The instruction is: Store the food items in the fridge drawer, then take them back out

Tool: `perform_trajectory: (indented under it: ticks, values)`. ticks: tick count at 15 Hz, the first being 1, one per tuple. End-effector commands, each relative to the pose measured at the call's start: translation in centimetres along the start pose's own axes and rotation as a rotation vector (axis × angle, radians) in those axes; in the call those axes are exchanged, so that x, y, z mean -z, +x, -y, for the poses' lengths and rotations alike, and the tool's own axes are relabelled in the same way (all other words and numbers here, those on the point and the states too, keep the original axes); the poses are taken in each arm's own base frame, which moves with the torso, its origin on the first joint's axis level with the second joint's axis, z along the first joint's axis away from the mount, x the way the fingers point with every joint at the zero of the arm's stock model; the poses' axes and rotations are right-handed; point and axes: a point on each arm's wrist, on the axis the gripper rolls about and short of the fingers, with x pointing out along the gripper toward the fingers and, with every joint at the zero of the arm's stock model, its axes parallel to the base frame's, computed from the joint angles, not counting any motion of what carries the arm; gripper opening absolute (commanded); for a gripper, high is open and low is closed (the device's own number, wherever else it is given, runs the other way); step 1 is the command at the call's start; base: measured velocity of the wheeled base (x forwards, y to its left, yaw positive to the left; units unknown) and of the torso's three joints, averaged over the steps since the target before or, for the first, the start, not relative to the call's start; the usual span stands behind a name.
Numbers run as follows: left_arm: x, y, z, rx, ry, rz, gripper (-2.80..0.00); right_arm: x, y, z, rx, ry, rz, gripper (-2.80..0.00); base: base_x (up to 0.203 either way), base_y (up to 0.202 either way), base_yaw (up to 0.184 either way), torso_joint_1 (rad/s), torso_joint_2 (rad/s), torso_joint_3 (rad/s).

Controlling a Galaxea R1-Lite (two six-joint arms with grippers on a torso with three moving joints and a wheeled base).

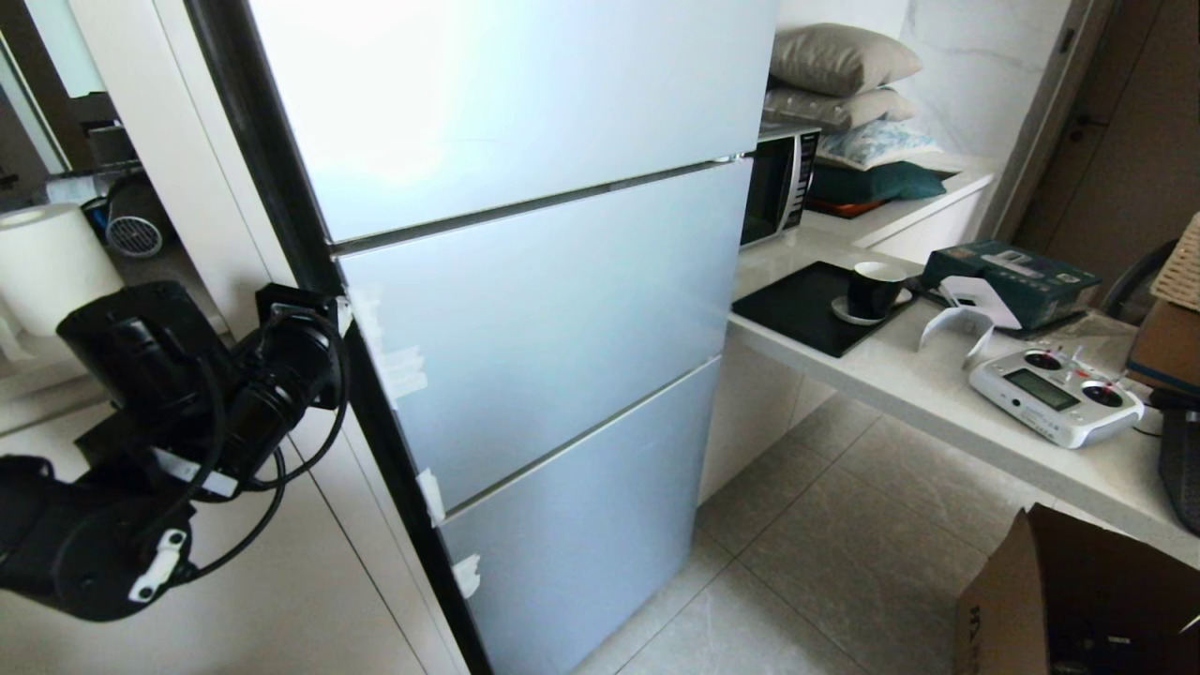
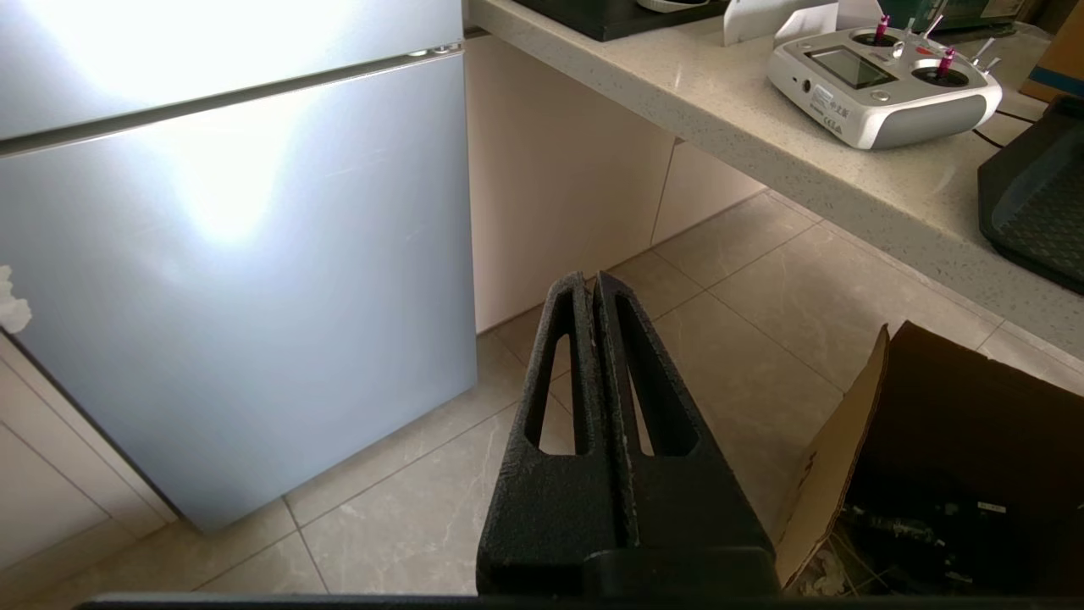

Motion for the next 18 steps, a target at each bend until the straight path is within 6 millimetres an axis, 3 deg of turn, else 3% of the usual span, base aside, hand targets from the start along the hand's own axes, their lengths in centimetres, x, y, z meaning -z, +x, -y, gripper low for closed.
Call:
perform_trajectory:
  ticks: [1, 13, 18]
  values:
    - [0.5, -0.3, 0.1, 0.004, -0.007, -0.022, -2.8, 0.0, 0.0, 0.0, -0.001, -0.001, 0.0, -2.8, 0.0, 0.0, 0.0, 0.0, 0.0, 0.0]
    - [0.5, -4.0, 0.4, 0.004, 0.004, -0.073, -2.8, 0.0, 0.0, 0.0, -0.001, -0.001, 0.0, -2.8, 0.0, 0.0, 0.0, 0.0, 0.0, 0.0]
    - [2.8, -5.6, 1.2, 0.037, 0.037, -0.181, -2.8, 0.0, 0.0, 0.0, -0.001, -0.001, 0.0, -2.8, 0.0, 0.0, 0.0, 0.0, 0.0, 0.0]
